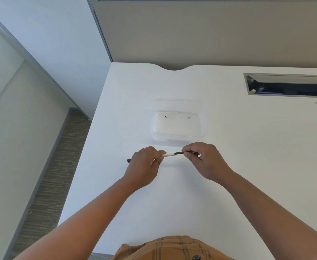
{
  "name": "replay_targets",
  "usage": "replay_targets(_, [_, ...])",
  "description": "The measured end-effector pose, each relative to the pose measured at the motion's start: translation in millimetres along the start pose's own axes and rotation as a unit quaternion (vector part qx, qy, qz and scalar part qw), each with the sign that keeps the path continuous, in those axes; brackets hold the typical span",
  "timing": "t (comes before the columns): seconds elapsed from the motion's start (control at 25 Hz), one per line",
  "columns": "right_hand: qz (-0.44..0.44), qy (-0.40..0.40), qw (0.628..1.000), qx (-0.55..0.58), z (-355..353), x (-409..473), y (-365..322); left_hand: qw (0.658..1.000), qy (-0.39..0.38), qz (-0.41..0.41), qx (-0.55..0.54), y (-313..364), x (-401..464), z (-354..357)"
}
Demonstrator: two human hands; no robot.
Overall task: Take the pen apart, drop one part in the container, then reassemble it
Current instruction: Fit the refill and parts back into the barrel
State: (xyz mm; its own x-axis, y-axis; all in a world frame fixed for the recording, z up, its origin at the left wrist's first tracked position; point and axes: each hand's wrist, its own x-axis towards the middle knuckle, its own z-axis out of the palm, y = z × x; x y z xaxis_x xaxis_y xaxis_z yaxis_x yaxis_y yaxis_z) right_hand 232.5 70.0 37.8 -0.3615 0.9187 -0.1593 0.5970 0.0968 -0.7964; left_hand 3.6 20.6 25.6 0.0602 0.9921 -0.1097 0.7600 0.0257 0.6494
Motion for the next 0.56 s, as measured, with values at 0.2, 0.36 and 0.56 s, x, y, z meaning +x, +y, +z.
replay_targets(0.2, [0.011, -0.018, 1.0, 0.02, 3, -3, 3, 0.999, -0.039, -0.007, -0.002, 4, 3, -1])
replay_targets(0.36, [0.027, -0.044, 0.997, 0.05, 9, -4, 2, 0.997, -0.07, 0.003, 0.016, 12, 6, -2])
replay_targets(0.56, [0.024, -0.048, 0.996, 0.073, 9, -7, 3, 0.996, -0.081, -0.024, 0.008, 11, 9, -3])
